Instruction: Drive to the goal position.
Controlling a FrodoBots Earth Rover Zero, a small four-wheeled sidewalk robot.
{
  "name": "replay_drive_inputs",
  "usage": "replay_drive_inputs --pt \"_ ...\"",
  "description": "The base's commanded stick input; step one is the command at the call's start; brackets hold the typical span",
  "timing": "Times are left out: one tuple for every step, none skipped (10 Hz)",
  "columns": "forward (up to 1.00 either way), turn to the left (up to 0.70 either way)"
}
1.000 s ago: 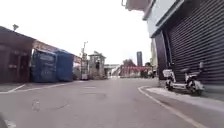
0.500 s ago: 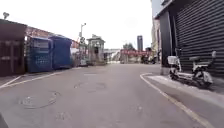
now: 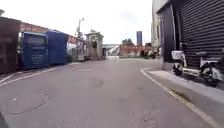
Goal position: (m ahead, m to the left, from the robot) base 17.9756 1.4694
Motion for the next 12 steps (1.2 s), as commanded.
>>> replay_drive_inputs --pt "0.45 0.00" --pt "0.45 0.00" --pt "0.45 0.00" --pt "0.45 0.00" --pt "0.45 0.00" --pt "0.45 0.00" --pt "0.45 0.00" --pt "0.45 0.00" --pt "0.45 0.00" --pt "0.45 0.00" --pt "0.45 0.00" --pt "0.45 0.00"
